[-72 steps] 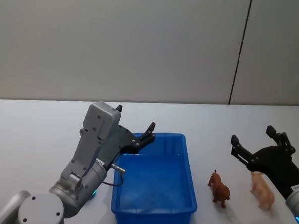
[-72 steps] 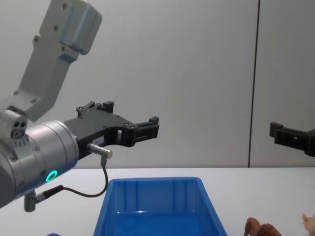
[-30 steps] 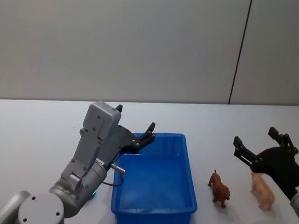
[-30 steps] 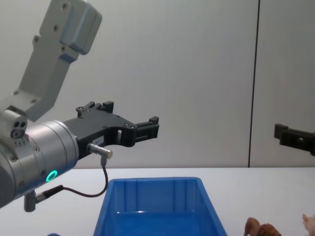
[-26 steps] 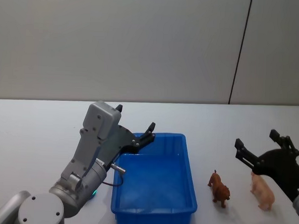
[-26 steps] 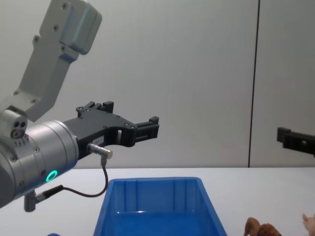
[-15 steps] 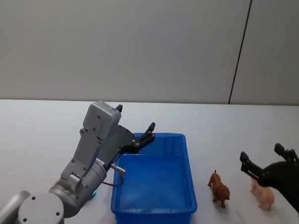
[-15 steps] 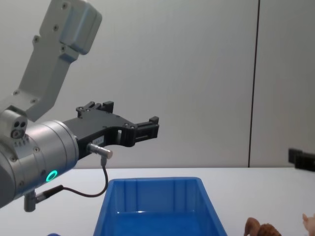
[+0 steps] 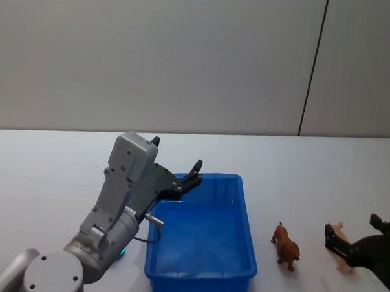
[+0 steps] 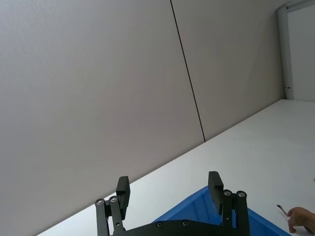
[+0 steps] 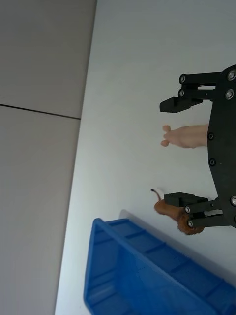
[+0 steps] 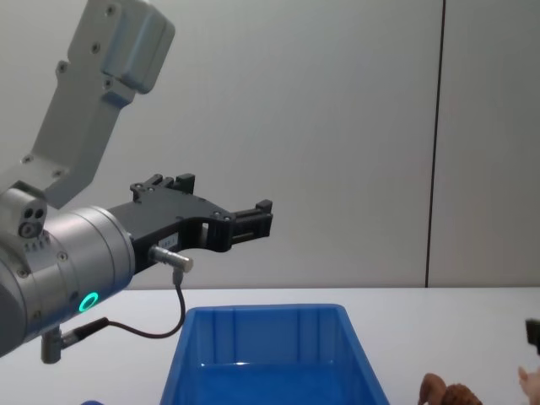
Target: Pick up the two dolls from the table and place them into the box.
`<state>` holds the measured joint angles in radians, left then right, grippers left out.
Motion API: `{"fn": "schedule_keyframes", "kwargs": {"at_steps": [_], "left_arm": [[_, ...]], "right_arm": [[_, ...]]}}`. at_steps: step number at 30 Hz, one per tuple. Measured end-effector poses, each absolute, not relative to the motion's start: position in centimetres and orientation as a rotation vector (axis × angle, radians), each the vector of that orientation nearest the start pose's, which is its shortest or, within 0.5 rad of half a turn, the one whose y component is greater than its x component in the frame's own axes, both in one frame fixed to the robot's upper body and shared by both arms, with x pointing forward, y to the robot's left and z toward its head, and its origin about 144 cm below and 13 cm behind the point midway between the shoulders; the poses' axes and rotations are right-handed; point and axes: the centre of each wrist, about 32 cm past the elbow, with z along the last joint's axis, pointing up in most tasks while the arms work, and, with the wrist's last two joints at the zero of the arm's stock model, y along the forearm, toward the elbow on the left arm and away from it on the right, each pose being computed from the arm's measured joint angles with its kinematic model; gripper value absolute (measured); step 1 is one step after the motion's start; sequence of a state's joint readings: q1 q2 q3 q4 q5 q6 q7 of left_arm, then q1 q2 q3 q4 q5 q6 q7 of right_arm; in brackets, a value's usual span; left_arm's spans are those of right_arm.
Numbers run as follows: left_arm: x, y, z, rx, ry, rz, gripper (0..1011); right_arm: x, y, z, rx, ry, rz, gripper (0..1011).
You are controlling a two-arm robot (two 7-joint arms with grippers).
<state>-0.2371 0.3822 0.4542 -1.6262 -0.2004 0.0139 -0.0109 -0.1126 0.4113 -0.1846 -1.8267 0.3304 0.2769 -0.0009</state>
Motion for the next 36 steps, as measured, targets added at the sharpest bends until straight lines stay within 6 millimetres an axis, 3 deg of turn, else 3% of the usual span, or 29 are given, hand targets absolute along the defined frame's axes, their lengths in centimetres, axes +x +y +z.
{"fn": "schedule_keyframes", "kwargs": {"at_steps": [16,36], "left_arm": [[49.2,19.8,120.4,0.061,-0.268,1.124,1002],[49.2,19.8,120.4,0.061,-0.267,1.124,1002]], "right_arm": [[42.6,-26.8,115.8,-0.322,0.168,-1.340,1001],[43.5,-27.6,113.7,-0.252,0.282,-1.334,1001]]}}
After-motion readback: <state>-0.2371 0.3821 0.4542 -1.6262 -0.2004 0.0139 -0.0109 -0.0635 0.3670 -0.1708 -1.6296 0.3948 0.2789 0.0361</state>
